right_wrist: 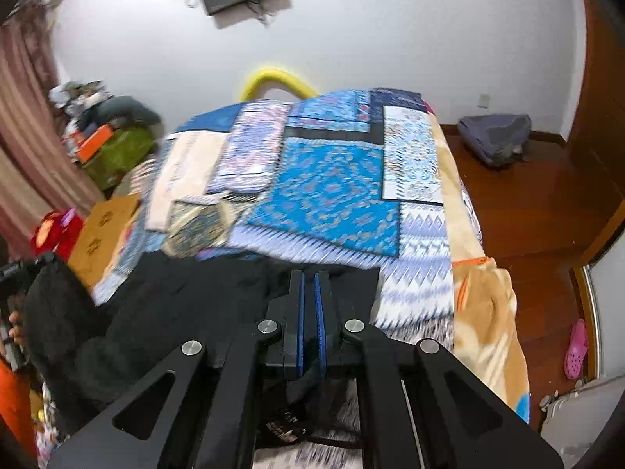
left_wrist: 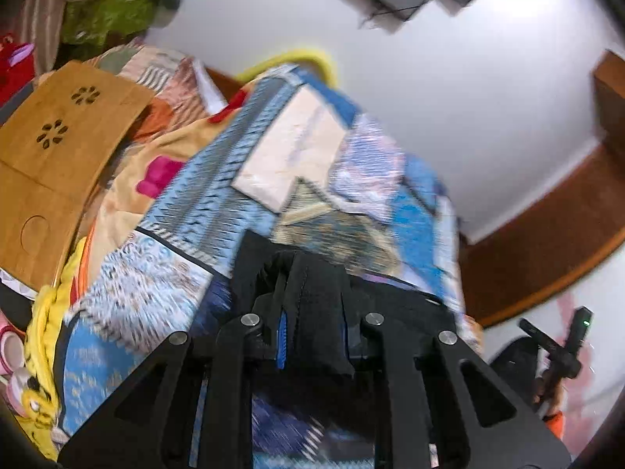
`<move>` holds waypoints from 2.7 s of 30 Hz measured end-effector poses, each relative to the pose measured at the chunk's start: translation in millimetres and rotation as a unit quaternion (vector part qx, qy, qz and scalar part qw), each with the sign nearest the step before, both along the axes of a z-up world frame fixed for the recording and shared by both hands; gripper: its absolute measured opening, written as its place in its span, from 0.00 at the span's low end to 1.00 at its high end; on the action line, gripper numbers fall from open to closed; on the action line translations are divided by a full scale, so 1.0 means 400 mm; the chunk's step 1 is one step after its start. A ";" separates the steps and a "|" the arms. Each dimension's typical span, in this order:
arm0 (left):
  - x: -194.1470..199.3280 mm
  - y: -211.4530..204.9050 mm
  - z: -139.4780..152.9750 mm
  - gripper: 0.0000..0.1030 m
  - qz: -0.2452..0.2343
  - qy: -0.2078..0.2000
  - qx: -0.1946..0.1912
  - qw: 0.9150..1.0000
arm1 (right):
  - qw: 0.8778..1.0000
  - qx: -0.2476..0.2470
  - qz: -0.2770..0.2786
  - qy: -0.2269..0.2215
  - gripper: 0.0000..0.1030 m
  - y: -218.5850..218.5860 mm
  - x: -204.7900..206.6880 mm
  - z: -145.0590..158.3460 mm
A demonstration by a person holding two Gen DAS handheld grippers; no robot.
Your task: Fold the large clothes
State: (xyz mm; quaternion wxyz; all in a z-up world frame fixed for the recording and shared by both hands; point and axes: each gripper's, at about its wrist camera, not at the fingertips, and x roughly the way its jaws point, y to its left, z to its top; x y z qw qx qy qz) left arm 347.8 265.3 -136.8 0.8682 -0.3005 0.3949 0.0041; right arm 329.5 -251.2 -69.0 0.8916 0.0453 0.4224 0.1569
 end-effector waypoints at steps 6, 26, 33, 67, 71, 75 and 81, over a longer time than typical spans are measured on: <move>0.162 0.044 -0.238 0.19 0.024 0.083 -0.010 0.996 | 0.997 -0.030 -0.048 0.045 0.03 -0.015 0.183 -0.162; 0.096 -0.032 -0.095 0.33 -0.018 0.101 0.181 0.978 | 0.997 -0.026 0.058 -0.049 0.55 0.118 -0.050 -0.035; 0.023 -0.027 -0.029 0.68 -0.020 0.066 0.201 0.977 | 0.989 -0.021 0.140 -0.034 0.56 0.281 -0.171 -0.058; 0.123 -0.481 -0.271 0.92 -0.146 0.042 0.217 0.964 | 0.991 -0.064 0.118 0.021 0.77 0.287 -0.085 -0.266; 0.052 -0.459 -0.250 0.92 -0.122 0.030 0.227 0.966 | 0.992 -0.059 0.111 0.031 0.77 0.257 -0.112 -0.260; -0.007 -0.416 -0.227 0.92 -0.100 0.030 0.214 0.971 | 0.993 -0.049 0.094 0.047 0.77 0.224 -0.137 -0.252; -0.091 -0.303 -0.196 0.92 -0.028 0.041 0.183 0.982 | 0.995 -0.052 0.070 0.043 0.77 0.194 -0.175 -0.217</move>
